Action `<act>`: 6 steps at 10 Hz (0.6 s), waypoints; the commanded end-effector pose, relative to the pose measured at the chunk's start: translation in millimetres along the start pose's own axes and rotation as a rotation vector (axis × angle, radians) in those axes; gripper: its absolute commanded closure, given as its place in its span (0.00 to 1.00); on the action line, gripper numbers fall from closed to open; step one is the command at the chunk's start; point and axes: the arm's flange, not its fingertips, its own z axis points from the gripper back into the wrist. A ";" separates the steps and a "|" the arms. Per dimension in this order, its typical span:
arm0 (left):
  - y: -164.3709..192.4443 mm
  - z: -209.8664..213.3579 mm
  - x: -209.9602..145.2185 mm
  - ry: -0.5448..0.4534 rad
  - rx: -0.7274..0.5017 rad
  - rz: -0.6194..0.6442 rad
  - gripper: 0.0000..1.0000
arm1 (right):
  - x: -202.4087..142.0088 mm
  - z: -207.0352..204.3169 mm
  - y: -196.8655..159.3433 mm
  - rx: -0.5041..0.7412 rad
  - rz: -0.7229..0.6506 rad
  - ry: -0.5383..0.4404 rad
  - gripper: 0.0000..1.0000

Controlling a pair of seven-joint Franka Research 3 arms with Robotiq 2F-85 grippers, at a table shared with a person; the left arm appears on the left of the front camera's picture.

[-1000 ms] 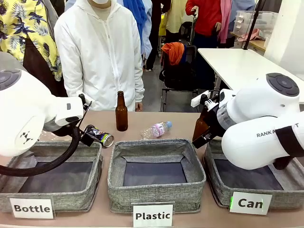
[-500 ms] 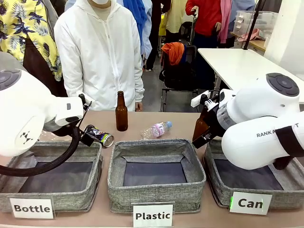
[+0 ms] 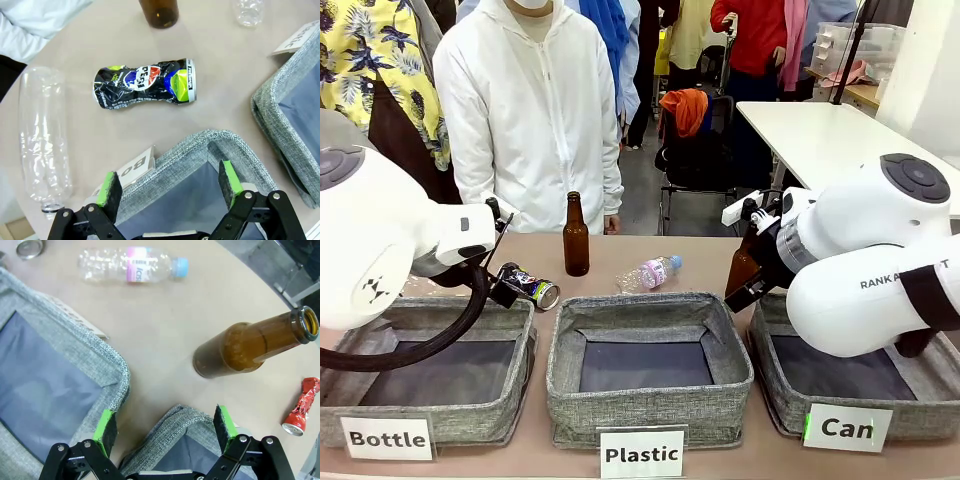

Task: Sort the can waste into the basket.
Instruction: Pick up the can waste from the table and place it in the right Fabric basket.

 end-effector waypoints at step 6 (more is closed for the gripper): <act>-34.0 113.4 16.0 0.129 -0.269 0.201 0.00 | 19.1 113.3 -10.6 0.112 -0.297 0.076 0.00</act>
